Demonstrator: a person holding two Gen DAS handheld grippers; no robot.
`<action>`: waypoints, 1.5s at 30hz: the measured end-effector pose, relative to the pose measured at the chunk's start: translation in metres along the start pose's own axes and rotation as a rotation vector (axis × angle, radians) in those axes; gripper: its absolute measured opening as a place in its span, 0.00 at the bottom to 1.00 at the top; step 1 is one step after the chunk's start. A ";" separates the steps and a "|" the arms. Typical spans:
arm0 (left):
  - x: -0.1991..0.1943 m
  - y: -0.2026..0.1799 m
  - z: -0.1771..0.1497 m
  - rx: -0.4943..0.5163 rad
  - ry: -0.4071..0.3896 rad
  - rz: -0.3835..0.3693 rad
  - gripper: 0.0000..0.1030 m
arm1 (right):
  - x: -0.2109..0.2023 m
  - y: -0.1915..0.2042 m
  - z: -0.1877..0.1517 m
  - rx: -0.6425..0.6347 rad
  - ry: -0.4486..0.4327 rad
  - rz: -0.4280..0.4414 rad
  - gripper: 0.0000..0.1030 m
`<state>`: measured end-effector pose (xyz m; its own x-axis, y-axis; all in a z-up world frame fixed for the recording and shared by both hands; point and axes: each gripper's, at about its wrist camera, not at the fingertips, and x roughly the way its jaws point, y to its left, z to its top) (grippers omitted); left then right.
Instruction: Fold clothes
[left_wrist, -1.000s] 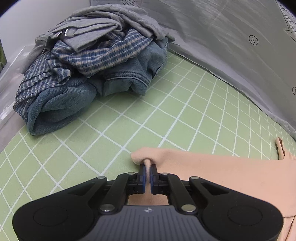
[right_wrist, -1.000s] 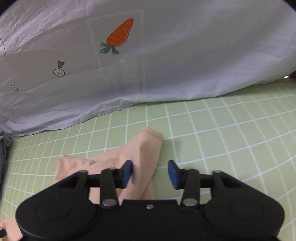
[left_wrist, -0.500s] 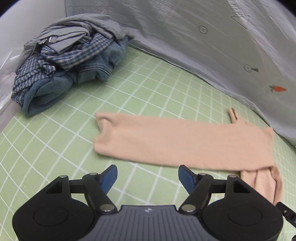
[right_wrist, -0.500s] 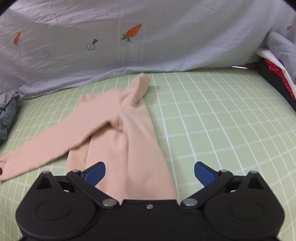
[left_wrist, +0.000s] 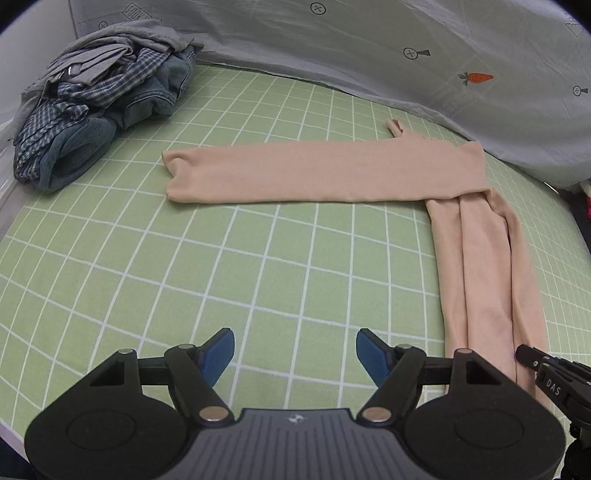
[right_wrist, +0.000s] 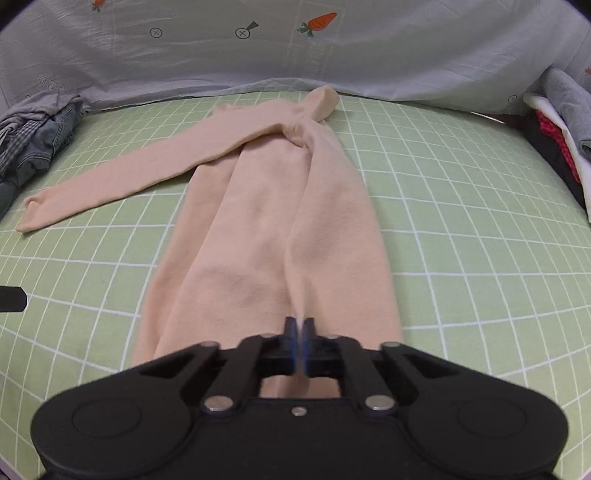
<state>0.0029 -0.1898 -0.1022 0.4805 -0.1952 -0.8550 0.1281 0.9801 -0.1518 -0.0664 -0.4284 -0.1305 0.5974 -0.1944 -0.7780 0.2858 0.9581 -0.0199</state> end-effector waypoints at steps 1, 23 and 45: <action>-0.001 0.002 -0.002 -0.006 0.002 0.001 0.71 | -0.008 0.000 0.000 0.005 -0.022 0.005 0.03; 0.001 0.018 0.000 -0.102 0.024 0.041 0.78 | -0.039 -0.014 0.019 0.186 -0.076 0.120 0.89; 0.078 0.096 0.129 -0.305 -0.047 0.197 0.83 | 0.067 -0.082 0.111 0.313 -0.050 -0.127 1.00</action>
<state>0.1643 -0.1154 -0.1195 0.5107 0.0039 -0.8597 -0.2320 0.9635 -0.1334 0.0337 -0.5433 -0.1110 0.5765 -0.3254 -0.7495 0.5716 0.8161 0.0853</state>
